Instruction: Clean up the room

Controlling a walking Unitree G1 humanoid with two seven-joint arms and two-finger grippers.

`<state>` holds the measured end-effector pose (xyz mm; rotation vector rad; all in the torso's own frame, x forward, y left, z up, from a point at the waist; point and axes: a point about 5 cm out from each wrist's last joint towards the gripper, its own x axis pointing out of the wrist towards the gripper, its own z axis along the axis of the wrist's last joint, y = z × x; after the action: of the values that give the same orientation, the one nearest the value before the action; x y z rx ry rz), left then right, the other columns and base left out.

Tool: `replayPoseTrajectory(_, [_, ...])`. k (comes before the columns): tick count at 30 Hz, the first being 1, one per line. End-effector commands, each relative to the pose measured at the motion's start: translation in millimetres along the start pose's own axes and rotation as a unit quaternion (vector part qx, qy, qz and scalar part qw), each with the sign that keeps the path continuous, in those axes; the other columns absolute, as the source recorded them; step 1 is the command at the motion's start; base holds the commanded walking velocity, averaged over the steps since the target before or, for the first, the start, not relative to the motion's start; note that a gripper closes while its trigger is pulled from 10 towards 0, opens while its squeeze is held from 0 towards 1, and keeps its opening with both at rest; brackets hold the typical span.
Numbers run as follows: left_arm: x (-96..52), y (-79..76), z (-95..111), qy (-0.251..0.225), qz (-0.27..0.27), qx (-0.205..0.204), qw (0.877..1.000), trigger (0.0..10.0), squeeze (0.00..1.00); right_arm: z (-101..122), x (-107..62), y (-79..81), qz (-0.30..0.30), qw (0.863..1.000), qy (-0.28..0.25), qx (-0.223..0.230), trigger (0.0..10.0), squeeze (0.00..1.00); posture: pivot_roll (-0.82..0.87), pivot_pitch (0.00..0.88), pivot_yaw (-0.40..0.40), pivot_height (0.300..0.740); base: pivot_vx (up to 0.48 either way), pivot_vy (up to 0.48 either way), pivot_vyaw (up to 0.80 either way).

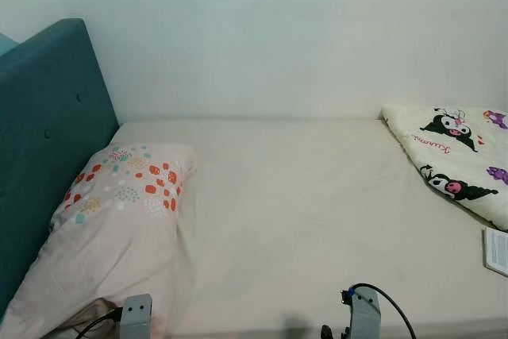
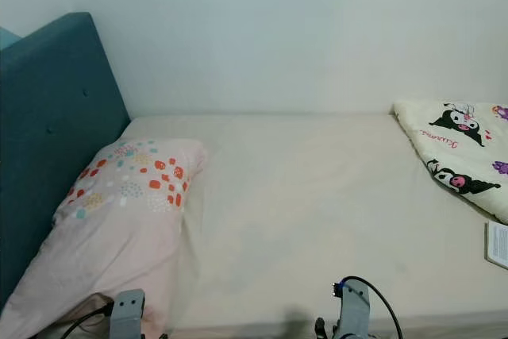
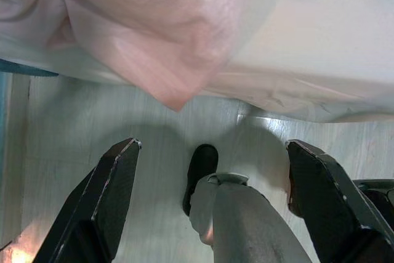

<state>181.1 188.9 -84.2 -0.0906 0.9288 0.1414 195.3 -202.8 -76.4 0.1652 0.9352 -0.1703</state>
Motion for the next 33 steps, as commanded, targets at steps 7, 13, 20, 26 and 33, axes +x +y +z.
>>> replayPoseTrajectory(7, [-1.6, 12.6, -2.3, -0.001, 0.011, 0.012, 1.0, 10.0, 0.0, -4.0, -1.8, -9.5, -0.006, 1.0, 0.002, -0.004, 10.0, 0.0, -0.05, 0.0, -0.048, 0.74, 0.0, 0.0, -0.4])
replayPoseTrajectory(13, [-2.2, 10.8, -6.8, 0.007, 0.005, 0.012, 1.0, 10.0, 0.0, -4.9, -2.8, -16.8, -0.023, 1.0, 0.002, 0.004, 10.0, 0.0, -0.05, 0.0, -0.045, 0.74, 0.0, 0.0, -0.23])
replayPoseTrajectory(20, [-3.3, 11.3, -11.4, 0.015, -0.006, 0.015, 1.0, 10.0, 0.0, -5.5, -2.7, -15.0, -0.021, 1.0, 0.001, 0.004, 10.0, 0.0, -0.04, 0.0, -0.044, 0.74, 0.0, 0.0, 0.0])
replayPoseTrajectory(26, [-3.9, 13.2, -14.1, 0.02, -0.002, 0.016, 1.0, 10.0, 0.0, -2.5, -2.1, -12.2, -0.01, 1.0, -0.004, 0.0, 10.0, 0.0, -0.04, 0.0, -0.046, 0.74, 0.0, 0.0, 0.0])
replayPoseTrajectory(33, [-3.7, 12.8, -13.9, 0.024, -0.004, 0.017, 1.0, 10.0, 0.0, 5.5, -0.7, -8.3, 0.005, 1.0, -0.014, -0.003, 10.0, 0.0, -0.04, 0.0, -0.037, 0.74, 0.0, -0.25, 0.0])
